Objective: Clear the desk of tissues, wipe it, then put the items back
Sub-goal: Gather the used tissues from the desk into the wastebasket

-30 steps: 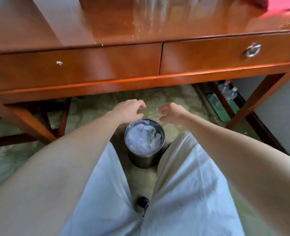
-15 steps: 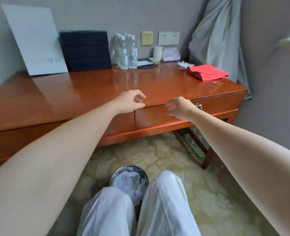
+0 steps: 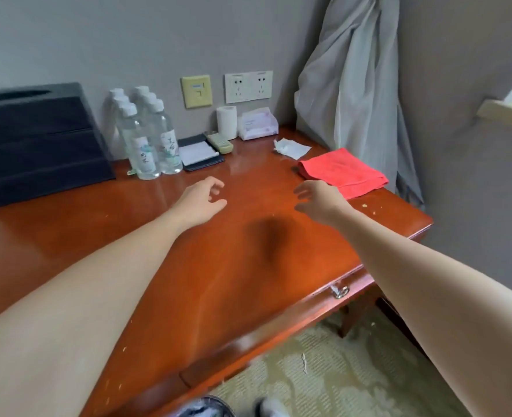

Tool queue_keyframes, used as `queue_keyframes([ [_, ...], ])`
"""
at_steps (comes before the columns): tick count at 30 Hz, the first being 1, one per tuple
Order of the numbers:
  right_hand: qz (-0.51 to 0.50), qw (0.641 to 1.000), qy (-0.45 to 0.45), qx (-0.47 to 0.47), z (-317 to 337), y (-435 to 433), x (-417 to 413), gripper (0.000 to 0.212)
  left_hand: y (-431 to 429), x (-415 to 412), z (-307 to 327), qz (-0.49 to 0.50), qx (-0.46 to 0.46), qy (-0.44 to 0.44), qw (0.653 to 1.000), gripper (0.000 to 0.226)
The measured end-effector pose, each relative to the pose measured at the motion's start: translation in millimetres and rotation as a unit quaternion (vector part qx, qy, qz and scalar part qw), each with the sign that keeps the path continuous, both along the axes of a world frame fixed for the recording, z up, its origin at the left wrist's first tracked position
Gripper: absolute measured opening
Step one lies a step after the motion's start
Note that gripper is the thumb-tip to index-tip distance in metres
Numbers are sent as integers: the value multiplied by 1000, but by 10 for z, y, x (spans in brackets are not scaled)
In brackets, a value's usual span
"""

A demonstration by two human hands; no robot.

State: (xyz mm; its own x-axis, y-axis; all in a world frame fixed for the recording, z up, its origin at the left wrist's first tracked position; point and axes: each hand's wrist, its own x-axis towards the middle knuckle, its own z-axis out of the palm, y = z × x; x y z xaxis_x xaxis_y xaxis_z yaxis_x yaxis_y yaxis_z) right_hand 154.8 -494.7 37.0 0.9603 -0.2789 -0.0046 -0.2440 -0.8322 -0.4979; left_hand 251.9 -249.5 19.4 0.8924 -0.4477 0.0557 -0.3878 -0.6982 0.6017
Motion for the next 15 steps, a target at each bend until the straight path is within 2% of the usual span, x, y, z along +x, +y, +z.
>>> queue_keyframes([
  [8, -38, 998, 43, 5, 467, -855, 964, 40, -912, 1036, 450, -20, 33, 51, 998, 38],
  [15, -51, 994, 96, -8, 300, -1513, 1957, 46, -1791, 2021, 338, -26, 69, 72, 995, 44],
])
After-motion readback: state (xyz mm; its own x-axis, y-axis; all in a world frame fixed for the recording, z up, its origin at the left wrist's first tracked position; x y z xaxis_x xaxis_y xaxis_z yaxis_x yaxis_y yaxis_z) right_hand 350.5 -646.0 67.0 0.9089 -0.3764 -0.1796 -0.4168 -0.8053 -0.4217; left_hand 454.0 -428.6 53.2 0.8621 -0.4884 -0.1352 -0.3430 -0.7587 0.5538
